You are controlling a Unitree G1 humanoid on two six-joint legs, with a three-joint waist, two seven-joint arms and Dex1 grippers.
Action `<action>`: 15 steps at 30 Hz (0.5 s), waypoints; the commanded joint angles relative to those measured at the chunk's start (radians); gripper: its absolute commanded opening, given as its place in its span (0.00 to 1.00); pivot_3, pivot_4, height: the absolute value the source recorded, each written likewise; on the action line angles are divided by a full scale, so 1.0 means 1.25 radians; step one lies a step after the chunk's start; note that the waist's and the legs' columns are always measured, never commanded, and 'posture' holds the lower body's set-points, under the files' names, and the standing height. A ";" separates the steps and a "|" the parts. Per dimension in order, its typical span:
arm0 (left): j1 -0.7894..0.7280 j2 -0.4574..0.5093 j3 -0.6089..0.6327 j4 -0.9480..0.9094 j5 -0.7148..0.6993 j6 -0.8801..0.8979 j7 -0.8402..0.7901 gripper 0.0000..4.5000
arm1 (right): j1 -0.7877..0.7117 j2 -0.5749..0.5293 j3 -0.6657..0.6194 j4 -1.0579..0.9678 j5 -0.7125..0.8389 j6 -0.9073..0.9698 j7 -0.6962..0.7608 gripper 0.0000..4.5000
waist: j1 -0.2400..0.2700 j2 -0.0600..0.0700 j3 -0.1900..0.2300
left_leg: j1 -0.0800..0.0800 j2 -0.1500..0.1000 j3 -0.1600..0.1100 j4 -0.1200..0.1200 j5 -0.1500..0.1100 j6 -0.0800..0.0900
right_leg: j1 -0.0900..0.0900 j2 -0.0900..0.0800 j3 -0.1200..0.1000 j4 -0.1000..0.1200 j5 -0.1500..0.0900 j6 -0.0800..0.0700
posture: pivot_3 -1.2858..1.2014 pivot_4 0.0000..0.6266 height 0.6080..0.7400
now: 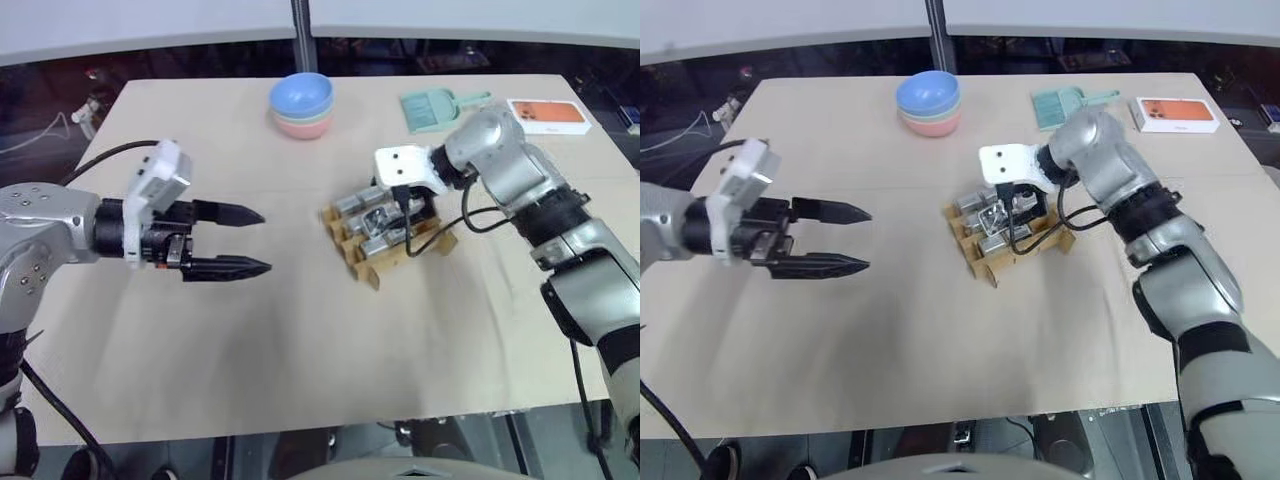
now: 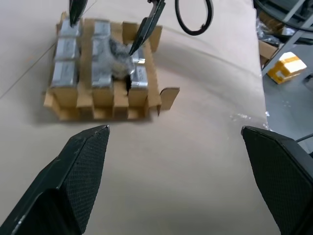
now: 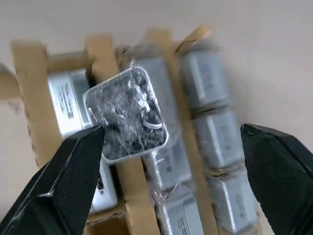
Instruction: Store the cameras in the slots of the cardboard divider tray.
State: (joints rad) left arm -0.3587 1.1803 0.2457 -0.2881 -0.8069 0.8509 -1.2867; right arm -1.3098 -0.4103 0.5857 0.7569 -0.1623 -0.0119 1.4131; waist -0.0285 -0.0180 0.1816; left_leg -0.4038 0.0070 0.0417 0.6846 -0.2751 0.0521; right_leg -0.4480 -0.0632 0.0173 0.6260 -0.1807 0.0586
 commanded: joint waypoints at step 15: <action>0.231 0.000 0.327 -0.152 -0.057 0.067 0.044 1.00 | -0.187 0.144 -0.013 0.369 -0.103 -0.198 0.161 0.98 | -0.012 0.001 0.001 | -0.003 0.000 -0.010 0.000 0.003 -0.006 | -0.001 -0.001 -0.007 0.001 0.001 -0.002 | 0.52 0.24 1.00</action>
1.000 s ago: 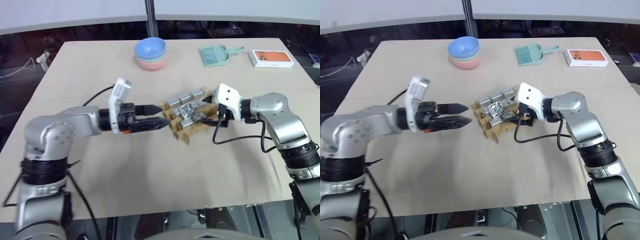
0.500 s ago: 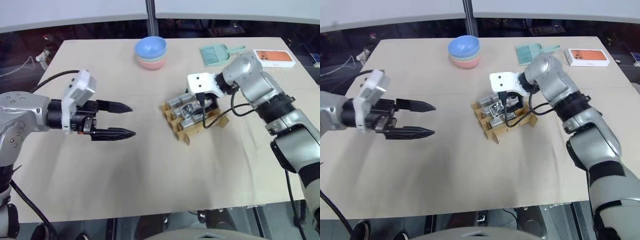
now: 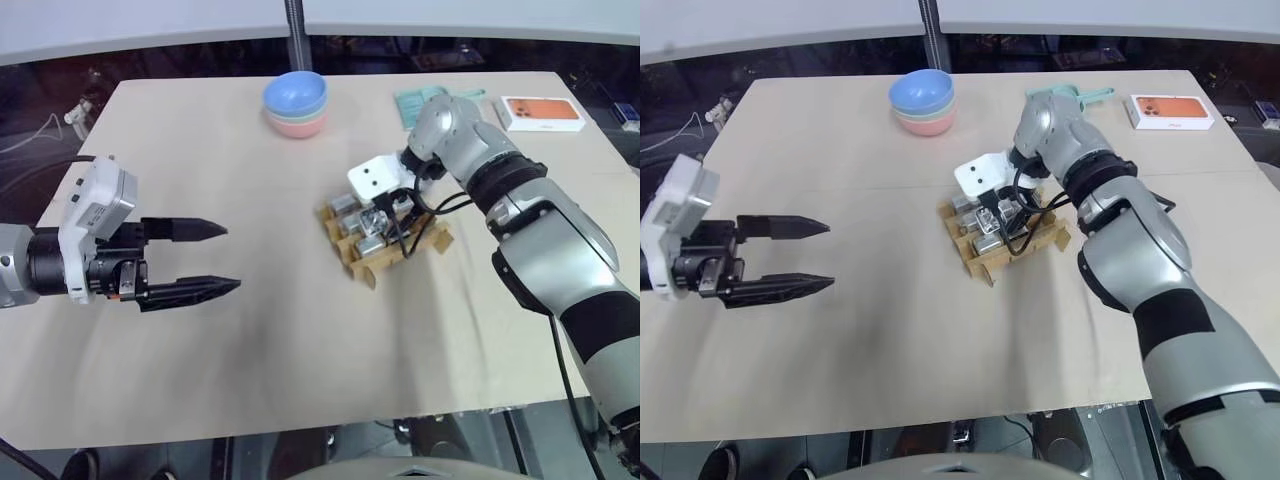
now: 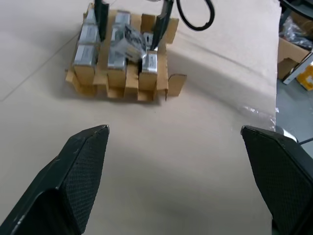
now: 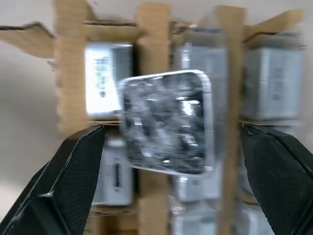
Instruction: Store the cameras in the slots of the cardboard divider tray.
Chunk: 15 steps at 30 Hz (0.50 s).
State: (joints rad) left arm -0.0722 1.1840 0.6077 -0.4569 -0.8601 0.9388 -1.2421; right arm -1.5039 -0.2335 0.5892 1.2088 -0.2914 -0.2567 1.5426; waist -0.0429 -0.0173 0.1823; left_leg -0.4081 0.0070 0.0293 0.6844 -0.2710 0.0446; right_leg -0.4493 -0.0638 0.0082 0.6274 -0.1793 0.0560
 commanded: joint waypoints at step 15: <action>0.007 -0.013 -0.004 -0.011 -0.014 -0.038 0.024 1.00 | -0.070 0.032 -0.045 0.040 -0.040 0.063 0.040 0.60 | -0.001 0.001 0.001 | -0.002 0.000 -0.006 -0.001 0.002 -0.003 | -0.001 0.001 -0.006 0.000 0.001 -0.002 | 0.52 0.24 1.00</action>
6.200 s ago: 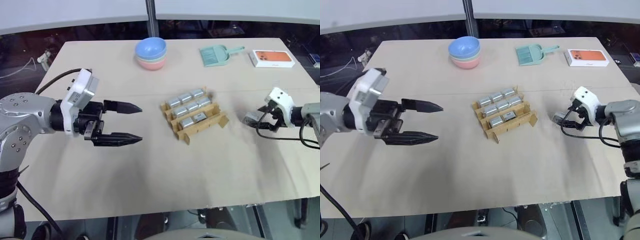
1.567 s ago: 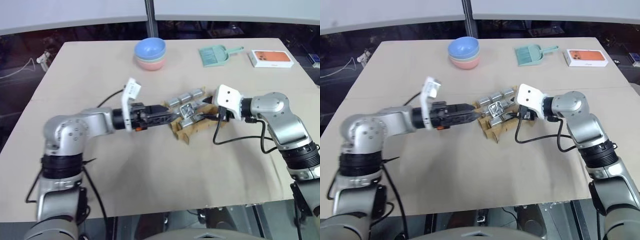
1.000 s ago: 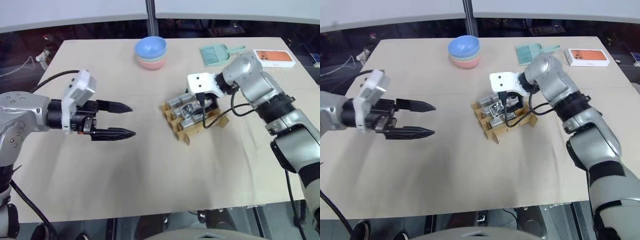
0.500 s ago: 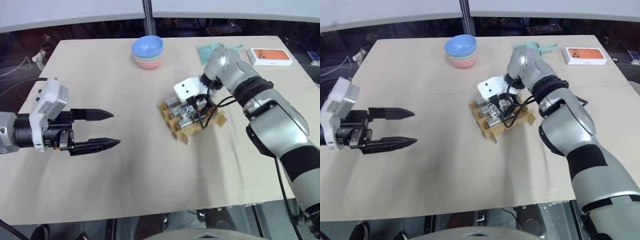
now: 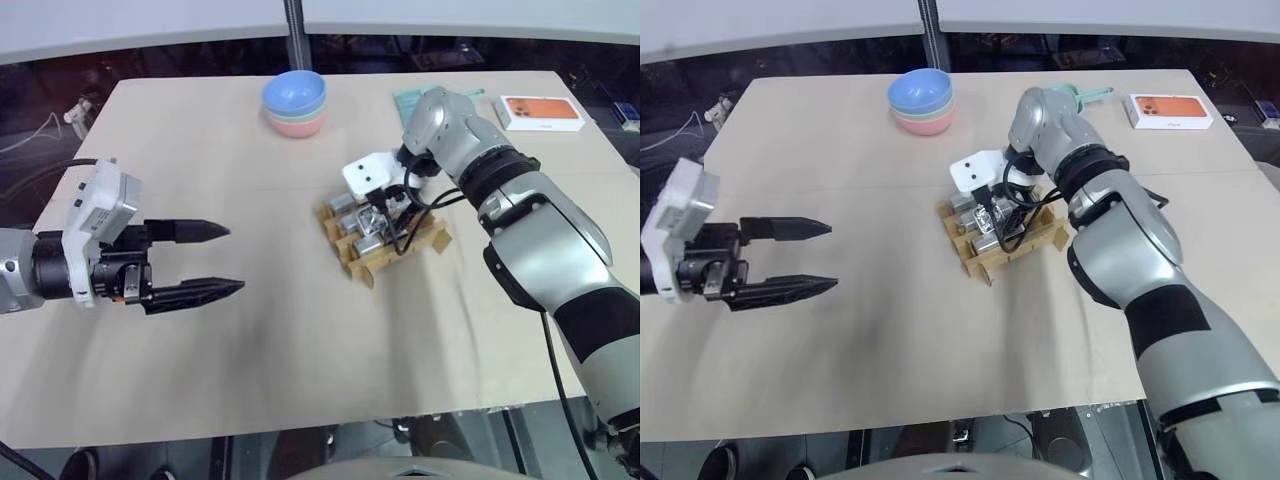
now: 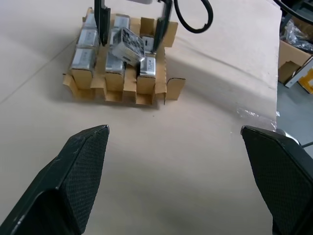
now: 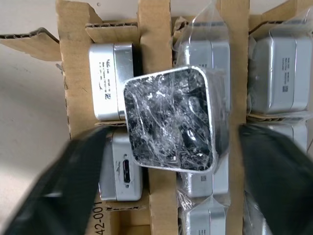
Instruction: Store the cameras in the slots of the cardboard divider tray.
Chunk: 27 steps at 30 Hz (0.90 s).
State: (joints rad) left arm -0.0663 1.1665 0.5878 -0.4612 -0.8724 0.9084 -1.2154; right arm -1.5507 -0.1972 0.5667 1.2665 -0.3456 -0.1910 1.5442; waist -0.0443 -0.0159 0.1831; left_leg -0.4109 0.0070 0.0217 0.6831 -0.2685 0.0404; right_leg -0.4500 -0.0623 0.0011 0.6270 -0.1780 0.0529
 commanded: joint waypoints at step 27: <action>-0.095 0.011 -0.111 0.055 0.001 -0.060 -0.005 1.00 | 0.221 -0.307 -0.168 -0.449 0.035 -0.165 -0.193 0.45 | 0.002 0.001 0.000 | -0.002 -0.001 -0.002 0.000 0.000 0.000 | 0.000 -0.001 -0.002 0.000 0.000 0.000 | 0.52 0.24 1.00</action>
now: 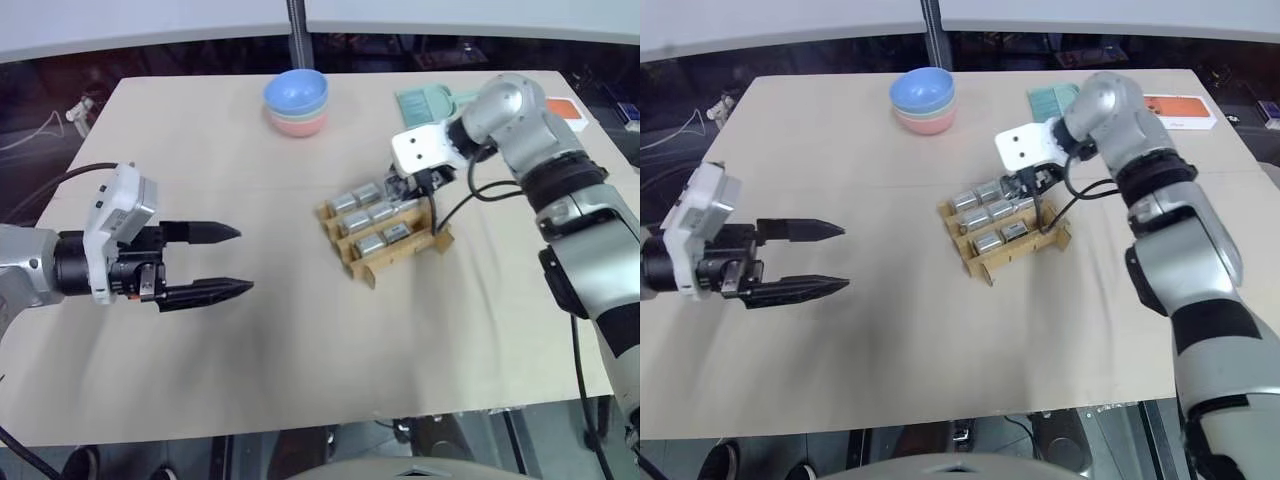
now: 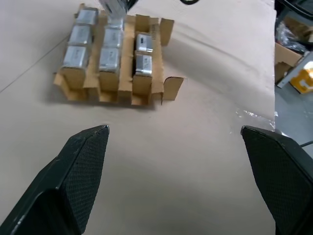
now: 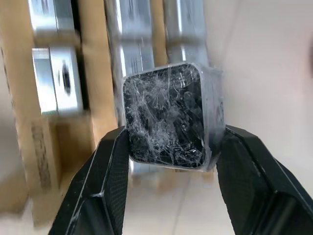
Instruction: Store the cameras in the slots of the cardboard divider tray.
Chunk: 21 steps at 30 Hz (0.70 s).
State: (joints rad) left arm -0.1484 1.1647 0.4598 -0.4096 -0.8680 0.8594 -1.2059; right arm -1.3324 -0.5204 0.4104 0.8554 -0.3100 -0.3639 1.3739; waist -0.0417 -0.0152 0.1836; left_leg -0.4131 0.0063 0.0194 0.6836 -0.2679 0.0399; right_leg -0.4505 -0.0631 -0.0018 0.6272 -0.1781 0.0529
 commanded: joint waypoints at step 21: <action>-0.157 0.019 -0.128 0.092 0.037 -0.053 -0.069 1.00 | 0.363 -0.213 -0.033 -0.530 -0.193 -0.093 -0.323 0.45 | 0.003 0.000 0.000 | 0.000 0.000 0.002 0.003 0.000 0.001 | 0.000 0.001 0.001 0.000 0.000 0.000 | 0.52 0.24 1.00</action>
State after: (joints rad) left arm -0.3305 1.1781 0.2844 -0.2912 -0.8178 0.8039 -1.2839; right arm -0.8489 -0.7688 0.3715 0.2107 -0.5195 -0.4536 0.9870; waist -0.0380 -0.0157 0.1833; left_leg -0.4134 0.0067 0.0222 0.6868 -0.2679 0.0411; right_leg -0.4499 -0.0622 -0.0002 0.6273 -0.1783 0.0533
